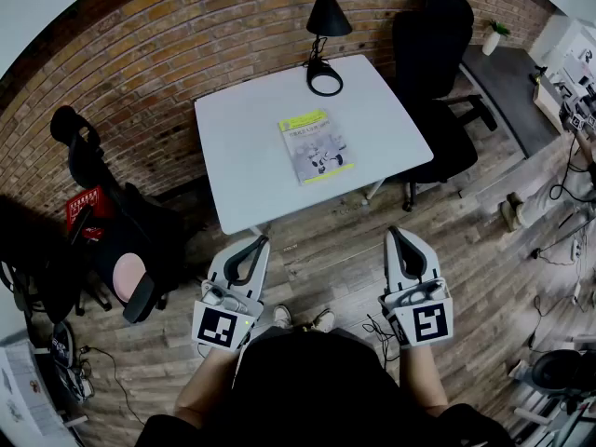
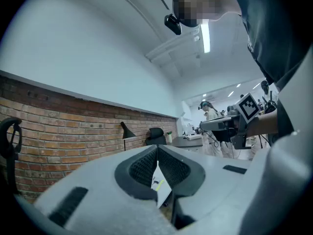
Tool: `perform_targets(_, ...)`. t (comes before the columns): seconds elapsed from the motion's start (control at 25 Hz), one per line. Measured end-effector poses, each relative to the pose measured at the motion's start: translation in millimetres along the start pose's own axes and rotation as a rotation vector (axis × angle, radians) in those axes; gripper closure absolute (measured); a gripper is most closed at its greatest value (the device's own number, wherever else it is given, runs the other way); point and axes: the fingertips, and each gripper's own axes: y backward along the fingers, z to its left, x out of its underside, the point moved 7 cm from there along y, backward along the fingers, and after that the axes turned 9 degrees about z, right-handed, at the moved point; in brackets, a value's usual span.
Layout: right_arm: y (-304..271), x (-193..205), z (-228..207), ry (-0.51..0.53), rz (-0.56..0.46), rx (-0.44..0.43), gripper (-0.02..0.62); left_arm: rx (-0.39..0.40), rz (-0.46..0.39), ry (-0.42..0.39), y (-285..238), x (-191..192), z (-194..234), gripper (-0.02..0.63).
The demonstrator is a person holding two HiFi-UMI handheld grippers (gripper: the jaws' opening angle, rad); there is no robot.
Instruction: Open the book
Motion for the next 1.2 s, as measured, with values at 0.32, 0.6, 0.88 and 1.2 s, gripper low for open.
perform_targets(0.32,7,14,-10,-0.029,0.034,-0.117,0.583,-0.036,0.012,0.009,0,-3,-21,0.577)
perform_targets(0.6,19,38,-16,-0.064,0.092,-0.149,0.583,-0.066,0.026,-0.007,7,15,-35,0.577)
perform_targets(0.88,7,53,-20,-0.073,0.146,-0.115,0.583,-0.033,0.032,0.021,-16,33,-23,0.577)
perform_targets(1.2,-47,41,-53,-0.046,0.18,-0.078,0.583,0.016,-0.02,0.021,-87,28,19,0.577)
